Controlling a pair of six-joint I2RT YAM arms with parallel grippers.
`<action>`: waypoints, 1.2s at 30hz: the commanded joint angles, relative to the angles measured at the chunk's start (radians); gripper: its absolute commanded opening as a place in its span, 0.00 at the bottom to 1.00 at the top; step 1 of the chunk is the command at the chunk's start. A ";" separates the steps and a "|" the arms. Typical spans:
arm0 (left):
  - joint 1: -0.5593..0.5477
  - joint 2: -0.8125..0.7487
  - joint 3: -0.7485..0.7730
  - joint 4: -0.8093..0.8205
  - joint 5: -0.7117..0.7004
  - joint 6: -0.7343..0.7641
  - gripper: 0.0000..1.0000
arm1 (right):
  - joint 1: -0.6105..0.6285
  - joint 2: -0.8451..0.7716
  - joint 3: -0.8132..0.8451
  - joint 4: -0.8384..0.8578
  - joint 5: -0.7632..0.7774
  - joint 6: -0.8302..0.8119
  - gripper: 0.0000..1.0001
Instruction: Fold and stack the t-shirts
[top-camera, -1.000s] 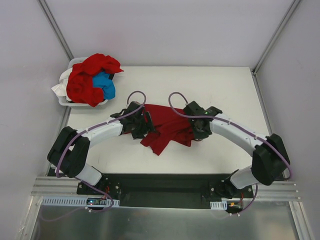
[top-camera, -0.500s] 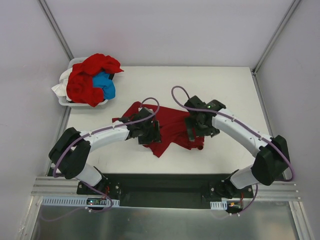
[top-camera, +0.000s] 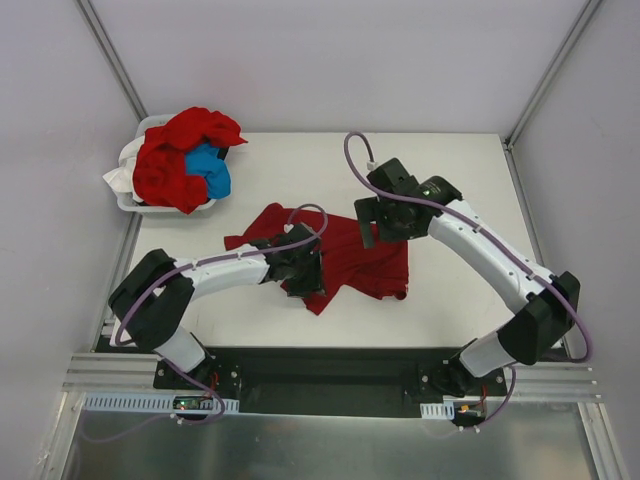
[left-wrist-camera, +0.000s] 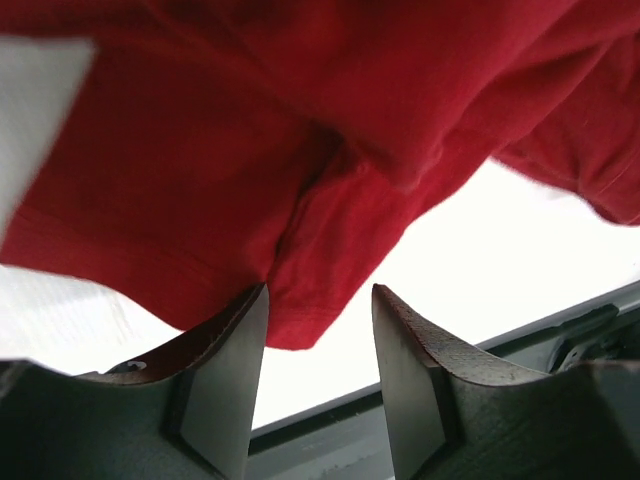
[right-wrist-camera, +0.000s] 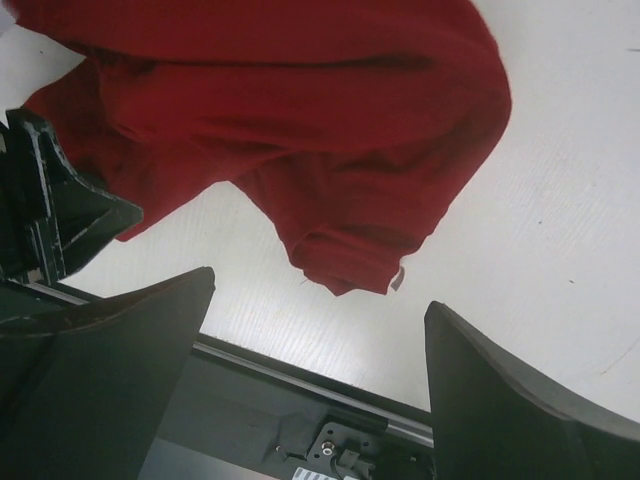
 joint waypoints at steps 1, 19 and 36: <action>-0.050 -0.034 -0.030 -0.014 -0.018 -0.108 0.46 | -0.003 -0.005 -0.039 0.077 -0.052 -0.002 0.92; -0.063 -0.091 -0.129 0.042 -0.054 -0.254 0.46 | 0.034 -0.154 -0.182 0.077 -0.055 0.120 0.93; 0.005 -0.203 0.193 -0.192 -0.276 -0.020 0.00 | 0.049 -0.123 -0.099 0.003 -0.003 0.090 0.93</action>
